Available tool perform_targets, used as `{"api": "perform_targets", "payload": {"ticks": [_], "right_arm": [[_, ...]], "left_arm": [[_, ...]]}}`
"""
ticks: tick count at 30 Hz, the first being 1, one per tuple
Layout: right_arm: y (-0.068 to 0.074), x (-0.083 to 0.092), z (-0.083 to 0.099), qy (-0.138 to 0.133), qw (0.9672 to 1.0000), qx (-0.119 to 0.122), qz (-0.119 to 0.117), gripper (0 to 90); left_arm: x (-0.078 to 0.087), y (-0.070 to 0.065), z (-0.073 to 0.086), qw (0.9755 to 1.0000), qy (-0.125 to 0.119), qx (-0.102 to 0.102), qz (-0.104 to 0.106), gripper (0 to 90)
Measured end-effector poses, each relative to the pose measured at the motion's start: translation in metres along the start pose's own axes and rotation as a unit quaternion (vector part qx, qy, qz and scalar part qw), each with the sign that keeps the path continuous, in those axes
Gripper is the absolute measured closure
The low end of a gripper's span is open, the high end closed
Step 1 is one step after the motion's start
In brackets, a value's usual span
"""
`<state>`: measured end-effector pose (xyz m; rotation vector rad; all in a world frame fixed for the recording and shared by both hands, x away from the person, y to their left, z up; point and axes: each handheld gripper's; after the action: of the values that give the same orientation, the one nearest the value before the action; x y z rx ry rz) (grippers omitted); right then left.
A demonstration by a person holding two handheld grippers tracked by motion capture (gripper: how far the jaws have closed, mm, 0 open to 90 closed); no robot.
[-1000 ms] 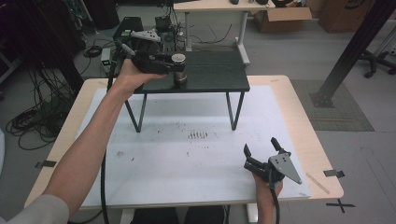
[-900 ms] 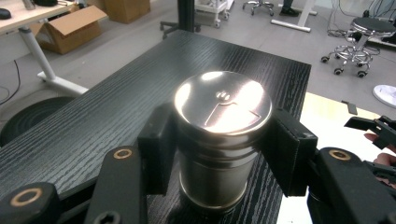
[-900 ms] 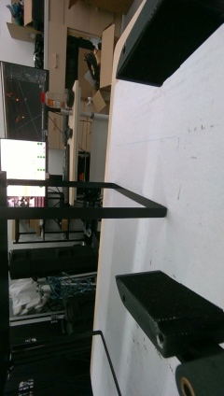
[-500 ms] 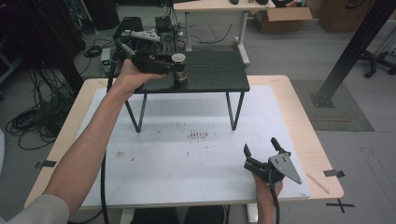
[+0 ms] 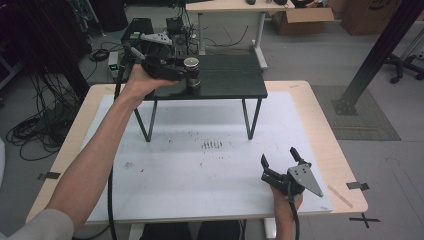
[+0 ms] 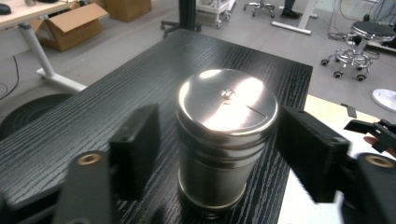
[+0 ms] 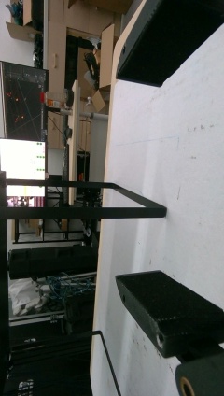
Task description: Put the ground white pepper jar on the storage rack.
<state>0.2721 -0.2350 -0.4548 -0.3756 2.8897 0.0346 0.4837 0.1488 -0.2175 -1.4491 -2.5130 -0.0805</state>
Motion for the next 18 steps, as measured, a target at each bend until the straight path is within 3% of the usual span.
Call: {"api": "perform_targets", "payload": {"ticks": [5, 10, 18], "right_arm": [[0.0, 0.0, 0.0, 0.0, 1.0, 0.0, 0.0, 3.2], [0.0, 0.0, 0.0, 0.0, 1.0, 0.0, 0.0, 3.2], [0.0, 0.0001, 0.0, 0.0, 1.0, 0.0, 0.0, 3.1]], "left_arm": [[-0.0004, 0.0003, -0.0003, 0.9998, -0.005, 0.016, -0.006, 14.1], [-0.0001, -0.0023, -0.0023, 0.9996, -0.007, 0.017, -0.021, 0.2], [0.0037, -0.0061, -0.0036, 0.9997, -0.011, 0.006, -0.021, 0.4]]}}
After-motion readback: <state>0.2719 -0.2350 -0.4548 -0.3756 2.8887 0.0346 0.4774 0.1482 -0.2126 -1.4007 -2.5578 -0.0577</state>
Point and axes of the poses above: each handheld gripper's, and its own axes: x roughly backward along the jaws, z roughly out of its underside, y roughly to its left, and after that the axes turned 13 degrees about -y, right-handed
